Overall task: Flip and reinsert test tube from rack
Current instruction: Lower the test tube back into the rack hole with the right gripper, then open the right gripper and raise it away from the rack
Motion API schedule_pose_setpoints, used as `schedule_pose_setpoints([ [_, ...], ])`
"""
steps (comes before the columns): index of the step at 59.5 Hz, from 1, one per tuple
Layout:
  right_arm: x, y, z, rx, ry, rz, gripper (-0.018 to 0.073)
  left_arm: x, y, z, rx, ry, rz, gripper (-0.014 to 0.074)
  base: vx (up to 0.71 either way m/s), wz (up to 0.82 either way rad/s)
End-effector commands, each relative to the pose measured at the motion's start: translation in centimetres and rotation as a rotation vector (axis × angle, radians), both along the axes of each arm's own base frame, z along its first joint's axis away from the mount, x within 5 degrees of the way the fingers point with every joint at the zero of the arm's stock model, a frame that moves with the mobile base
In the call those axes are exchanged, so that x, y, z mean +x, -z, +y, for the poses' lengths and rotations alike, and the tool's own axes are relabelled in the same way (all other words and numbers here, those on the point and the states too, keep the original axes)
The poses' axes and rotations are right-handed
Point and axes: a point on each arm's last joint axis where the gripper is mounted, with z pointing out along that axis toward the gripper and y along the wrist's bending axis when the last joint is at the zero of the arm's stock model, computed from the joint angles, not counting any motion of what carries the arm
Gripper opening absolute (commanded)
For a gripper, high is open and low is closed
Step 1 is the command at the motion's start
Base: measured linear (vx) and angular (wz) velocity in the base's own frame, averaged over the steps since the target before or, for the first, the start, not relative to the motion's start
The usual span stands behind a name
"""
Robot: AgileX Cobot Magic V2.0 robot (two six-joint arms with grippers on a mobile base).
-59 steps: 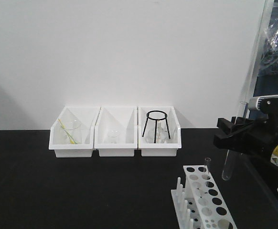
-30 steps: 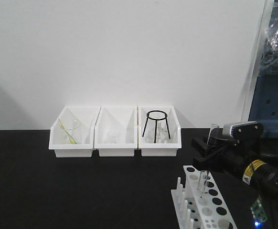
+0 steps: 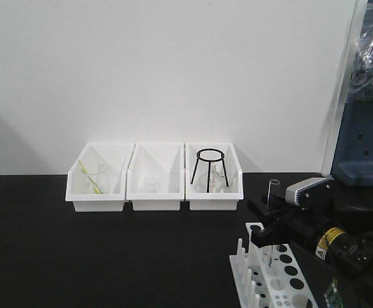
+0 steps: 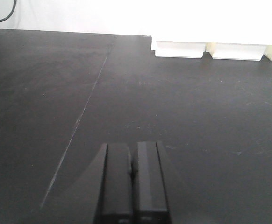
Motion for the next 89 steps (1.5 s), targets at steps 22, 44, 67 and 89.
schedule_pose_setpoints([
  [22, 0.7, 1.5, 0.7, 0.061, -0.105, -0.093, 0.0127, 0.1, -0.8, -0.1, 0.005, 0.011, -0.099, -0.0006, 0.0, 0.0],
  [44, 0.4, 2.0, 1.0, 0.029, -0.151, -0.043, 0.0172, 0.1, -0.8, -0.1, 0.005, 0.011, -0.099, -0.0006, 0.0, 0.0],
  [67, 0.5, 2.1, 1.0, 0.033, -0.143, -0.018, 0.0463, 0.1, -0.8, -0.1, 0.005, 0.011, -0.099, -0.0006, 0.0, 0.0],
  [89, -2.0, -6.9, 0.4, 0.016, -0.087, -0.154, 0.0495, 0.1, -0.8, -0.1, 0.005, 0.011, -0.099, -0.0006, 0.0, 0.0],
])
